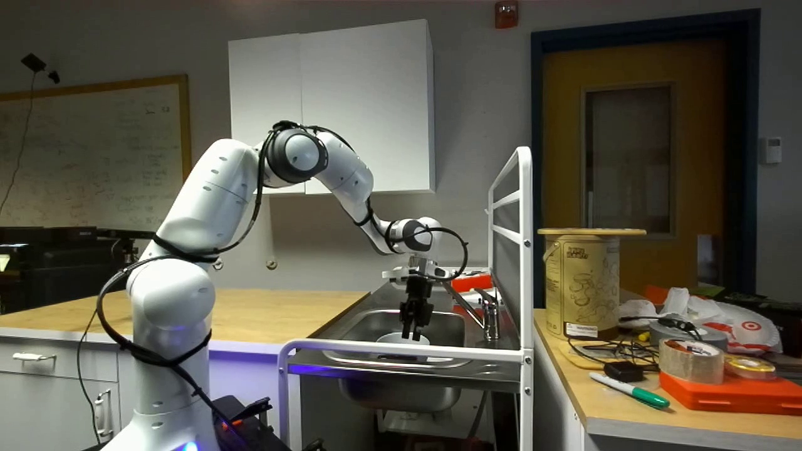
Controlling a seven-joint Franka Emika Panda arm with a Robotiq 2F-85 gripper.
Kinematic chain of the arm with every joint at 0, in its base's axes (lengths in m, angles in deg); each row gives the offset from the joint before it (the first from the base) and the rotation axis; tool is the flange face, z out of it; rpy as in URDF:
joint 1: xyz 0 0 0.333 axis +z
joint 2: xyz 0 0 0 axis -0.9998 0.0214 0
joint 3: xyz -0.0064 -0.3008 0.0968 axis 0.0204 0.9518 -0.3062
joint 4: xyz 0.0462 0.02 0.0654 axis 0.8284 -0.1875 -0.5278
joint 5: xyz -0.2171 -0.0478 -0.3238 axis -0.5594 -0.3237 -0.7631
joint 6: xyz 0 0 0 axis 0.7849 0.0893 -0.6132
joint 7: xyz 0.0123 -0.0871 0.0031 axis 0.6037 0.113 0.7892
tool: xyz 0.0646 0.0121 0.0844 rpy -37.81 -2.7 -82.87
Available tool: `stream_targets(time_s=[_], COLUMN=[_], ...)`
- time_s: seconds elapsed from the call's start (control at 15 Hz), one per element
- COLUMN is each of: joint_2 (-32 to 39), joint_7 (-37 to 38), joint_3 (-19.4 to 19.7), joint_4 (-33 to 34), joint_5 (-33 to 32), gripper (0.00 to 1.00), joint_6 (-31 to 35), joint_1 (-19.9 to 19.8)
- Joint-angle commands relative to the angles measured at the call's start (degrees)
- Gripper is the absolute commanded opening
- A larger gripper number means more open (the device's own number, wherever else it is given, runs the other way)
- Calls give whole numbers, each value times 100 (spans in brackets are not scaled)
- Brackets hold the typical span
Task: Put the cup in the sink
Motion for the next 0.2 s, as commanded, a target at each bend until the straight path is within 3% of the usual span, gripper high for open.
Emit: stream_targets(time_s=[0.0, 0.13], joint_2=[-72, -87], joint_7=[-210, -267], joint_3=[35, 30], joint_4=[145, 185], joint_5=[24, 25], gripper=[91, 100], joint_6=[-307, -385], joint_1=[30, 23])
